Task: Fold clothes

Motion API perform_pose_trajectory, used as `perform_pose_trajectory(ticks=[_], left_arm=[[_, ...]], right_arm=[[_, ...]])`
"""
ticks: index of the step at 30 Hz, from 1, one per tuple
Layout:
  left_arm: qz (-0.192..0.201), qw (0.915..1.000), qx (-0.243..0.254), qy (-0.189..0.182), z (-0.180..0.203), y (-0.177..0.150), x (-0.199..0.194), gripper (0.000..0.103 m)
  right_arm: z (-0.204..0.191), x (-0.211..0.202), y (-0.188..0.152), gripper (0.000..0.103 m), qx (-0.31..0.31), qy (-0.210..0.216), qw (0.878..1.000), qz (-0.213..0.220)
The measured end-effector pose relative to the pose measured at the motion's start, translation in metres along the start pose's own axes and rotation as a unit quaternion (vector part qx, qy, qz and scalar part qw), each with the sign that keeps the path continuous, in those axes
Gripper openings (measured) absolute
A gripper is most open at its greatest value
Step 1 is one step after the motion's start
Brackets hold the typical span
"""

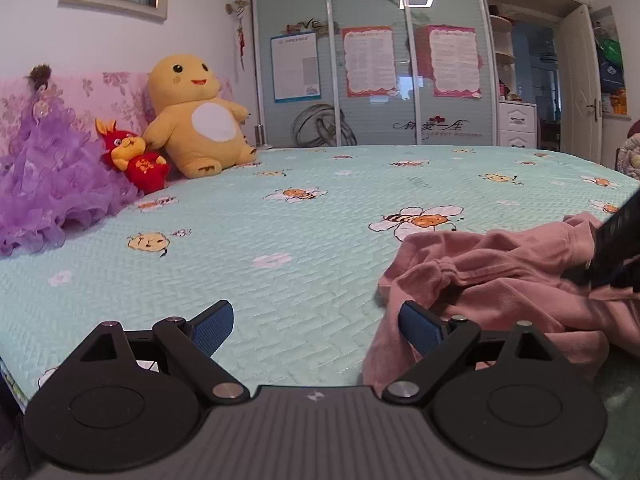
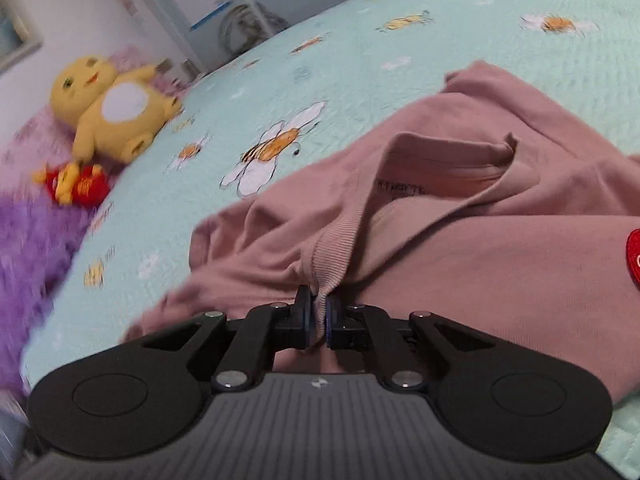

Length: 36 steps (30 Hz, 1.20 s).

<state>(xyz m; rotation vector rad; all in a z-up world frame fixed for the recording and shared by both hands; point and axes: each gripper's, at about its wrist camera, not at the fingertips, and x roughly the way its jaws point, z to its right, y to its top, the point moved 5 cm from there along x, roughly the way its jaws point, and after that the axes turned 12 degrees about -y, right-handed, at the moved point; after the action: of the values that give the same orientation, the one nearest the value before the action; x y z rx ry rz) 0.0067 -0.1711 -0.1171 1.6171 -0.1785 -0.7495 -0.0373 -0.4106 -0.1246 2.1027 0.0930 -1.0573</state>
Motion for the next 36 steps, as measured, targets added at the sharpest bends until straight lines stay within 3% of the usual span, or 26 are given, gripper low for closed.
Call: perform_pose_trajectory(ticks=[8,15,19,25,34,36], left_arm=[[0.014,0.9999,-0.002,-0.005,0.001,0.003,-0.004,0.094],[0.076,0.9949,0.059,-0.030,0.027,0.012,-0.027,0.094],[0.096,0.9842,0.126,-0.080,0.061,0.012,-0.039,0.094],[0.093,0.9576,0.207,-0.177,0.120,0.008,-0.053,0.094],[0.105,0.9361,0.256,-0.217,0.174,0.033,-0.046,0.101],[0.107,0.9368,0.245,-0.226,0.180,0.037,-0.048,0.101]], right_arm=[[-0.042,-0.080,0.070,0.005,-0.013,0.114,0.987,0.116],[-0.034,-0.121,0.055,0.005,-0.030,0.134,0.979,0.150],[-0.020,-0.143,0.040,0.005,-0.037,0.137,0.980,0.139],[-0.013,-0.177,0.023,0.005,-0.048,0.161,0.979,0.117],[-0.005,-0.239,-0.016,0.005,-0.084,0.189,0.971,0.124],[0.000,-0.247,-0.018,0.005,-0.080,0.192,0.970,0.122]])
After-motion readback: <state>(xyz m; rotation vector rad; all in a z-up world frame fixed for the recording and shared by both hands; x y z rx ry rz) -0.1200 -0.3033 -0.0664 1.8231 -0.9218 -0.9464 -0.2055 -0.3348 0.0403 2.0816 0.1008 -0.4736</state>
